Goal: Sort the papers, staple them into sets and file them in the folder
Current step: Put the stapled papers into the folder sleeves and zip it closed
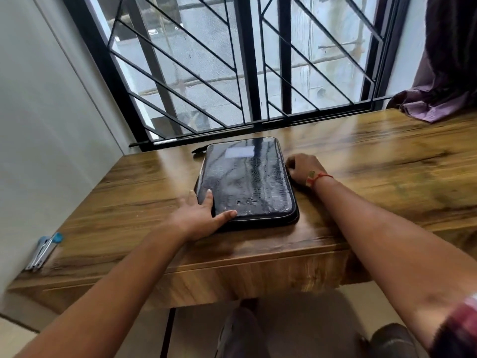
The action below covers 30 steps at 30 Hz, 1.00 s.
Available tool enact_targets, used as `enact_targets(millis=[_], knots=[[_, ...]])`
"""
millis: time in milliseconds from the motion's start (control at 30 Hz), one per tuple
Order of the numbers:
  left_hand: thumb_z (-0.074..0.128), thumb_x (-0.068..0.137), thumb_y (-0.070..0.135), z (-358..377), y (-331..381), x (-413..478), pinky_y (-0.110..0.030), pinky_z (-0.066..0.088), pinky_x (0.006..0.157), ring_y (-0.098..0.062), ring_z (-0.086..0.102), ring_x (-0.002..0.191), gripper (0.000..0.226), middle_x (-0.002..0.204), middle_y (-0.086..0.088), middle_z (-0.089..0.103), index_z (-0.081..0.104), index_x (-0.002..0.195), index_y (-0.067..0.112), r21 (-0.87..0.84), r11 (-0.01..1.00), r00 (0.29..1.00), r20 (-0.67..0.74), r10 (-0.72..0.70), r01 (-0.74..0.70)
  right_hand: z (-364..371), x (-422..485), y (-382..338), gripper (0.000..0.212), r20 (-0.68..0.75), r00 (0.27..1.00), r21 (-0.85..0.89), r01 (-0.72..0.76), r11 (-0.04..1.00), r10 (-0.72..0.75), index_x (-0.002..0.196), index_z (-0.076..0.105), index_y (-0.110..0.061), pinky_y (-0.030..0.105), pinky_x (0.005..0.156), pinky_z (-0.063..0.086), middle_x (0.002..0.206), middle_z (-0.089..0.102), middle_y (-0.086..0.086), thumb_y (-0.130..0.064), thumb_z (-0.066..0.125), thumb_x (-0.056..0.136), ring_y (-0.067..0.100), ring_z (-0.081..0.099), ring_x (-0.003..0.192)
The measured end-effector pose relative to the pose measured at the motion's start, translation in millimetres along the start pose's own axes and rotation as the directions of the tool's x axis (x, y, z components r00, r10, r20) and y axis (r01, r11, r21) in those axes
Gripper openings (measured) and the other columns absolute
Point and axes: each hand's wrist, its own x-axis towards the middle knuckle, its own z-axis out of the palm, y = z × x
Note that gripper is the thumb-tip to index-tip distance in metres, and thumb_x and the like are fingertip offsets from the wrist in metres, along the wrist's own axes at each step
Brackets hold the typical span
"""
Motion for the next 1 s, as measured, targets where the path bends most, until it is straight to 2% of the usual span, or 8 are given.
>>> enact_targets(millis=[33, 100, 200, 300, 533, 633, 800, 1000], knots=[[0.013, 0.069, 0.094, -1.0, 2.3, -1.2, -0.053, 0.015, 0.12, -0.039, -0.002, 0.152, 0.11, 0.167, -0.013, -0.009, -0.005, 0.16, 0.033, 0.069, 0.998, 1.0, -0.026, 0.014, -0.012, 0.1, 3.0, 0.9, 0.024, 0.004, 1.0, 0.006, 0.001, 1.0, -0.001, 0.109, 0.073, -0.013, 0.029, 0.09, 0.047, 0.112, 0.072, 0.011, -0.01, 0.061, 0.088, 0.029, 0.065, 0.106], [0.013, 0.075, 0.092, -4.7, 6.8, 3.7, -0.051, 0.016, 0.12, -0.033, 0.0, 0.152, 0.099, 0.168, -0.003, -0.01, -0.004, 0.158, 0.04, 0.213, 0.968, 0.982, -0.107, 0.156, -0.131, 0.4, 6.7, 2.8, 0.024, -0.004, 1.0, 0.012, 0.009, 1.0, -0.009, 0.111, 0.073, -0.013, 0.028, 0.091, 0.046, 0.113, 0.072, 0.01, -0.01, 0.062, 0.089, 0.028, 0.064, 0.108], [0.018, 0.072, 0.096, -7.0, 15.6, 17.6, -0.046, 0.0, 0.125, -0.018, -0.016, 0.153, 0.099, 0.166, 0.008, -0.016, -0.007, 0.155, 0.048, 0.182, 0.874, 0.868, -0.137, 0.477, -0.451, 2.1, 8.2, 5.2, 0.024, -0.025, 1.0, 0.022, 0.014, 1.0, -0.013, 0.111, 0.073, -0.014, 0.028, 0.091, 0.046, 0.114, 0.072, 0.009, -0.011, 0.062, 0.09, 0.028, 0.064, 0.107], [0.023, 0.07, 0.097, 0.2, 25.0, 31.8, -0.039, -0.008, 0.124, -0.011, -0.021, 0.151, 0.103, 0.166, 0.012, -0.014, -0.007, 0.156, 0.048, 0.201, 0.786, 0.77, -0.167, 0.616, -0.585, 4.6, 7.6, 6.0, 0.023, -0.034, 0.999, 0.017, 0.011, 1.0, -0.011, 0.11, 0.074, -0.015, 0.028, 0.09, 0.047, 0.112, 0.073, 0.01, -0.009, 0.062, 0.09, 0.028, 0.065, 0.106], [0.034, 0.077, 0.089, 10.0, 28.5, 40.4, -0.039, -0.002, 0.123, -0.01, -0.003, 0.154, 0.093, 0.167, 0.01, 0.008, 0.011, 0.157, 0.046, 0.119, 0.795, 0.768, -0.21, 0.605, -0.594, 4.3, -2.1, 10.8, 0.017, -0.061, 0.998, 0.021, -0.01, 1.0, 0.011, 0.096, 0.074, -0.021, 0.025, 0.077, 0.048, 0.099, 0.074, 0.005, -0.01, 0.062, 0.092, 0.024, 0.067, 0.092], [0.026, 0.073, 0.094, 9.9, 29.5, 37.7, -0.042, 0.002, 0.123, -0.013, 0.002, 0.154, 0.098, 0.167, 0.008, 0.015, 0.019, 0.157, 0.043, 0.083, 0.795, 0.764, -0.234, 0.601, -0.6, 3.7, -9.1, 14.1, 0.02, -0.081, 0.997, 0.018, -0.004, 1.0, 0.005, 0.095, 0.075, -0.021, 0.025, 0.077, 0.048, 0.097, 0.075, 0.003, -0.006, 0.062, 0.09, 0.022, 0.067, 0.091], [0.019, 0.069, 0.099, 10.2, 28.0, 38.9, -0.046, 0.005, 0.125, -0.014, 0.004, 0.154, 0.104, 0.166, 0.007, 0.017, 0.021, 0.156, 0.044, 0.063, 0.795, 0.764, -0.241, 0.599, -0.604, 2.2, -26.7, 16.8, 0.022, -0.085, 0.996, -0.021, 0.032, 0.999, -0.034, 0.092, 0.075, -0.024, 0.025, 0.076, 0.052, 0.092, 0.075, -0.002, -0.006, 0.064, 0.086, 0.018, 0.068, 0.085], [0.02, 0.068, 0.1, 10.6, 28.3, 41.1, -0.049, 0.005, 0.125, -0.014, 0.004, 0.154, 0.104, 0.166, 0.007, 0.017, 0.022, 0.156, 0.044, 0.05, 0.794, 0.765, -0.238, 0.598, -0.605, -0.6, -60.2, 14.5, 0.017, -0.121, 0.992, -0.024, 0.04, 0.999, -0.042, 0.089, 0.073, -0.027, 0.037, 0.078, 0.056, 0.094, 0.072, -0.002, -0.013, 0.064, 0.089, 0.022, 0.066, 0.086]])
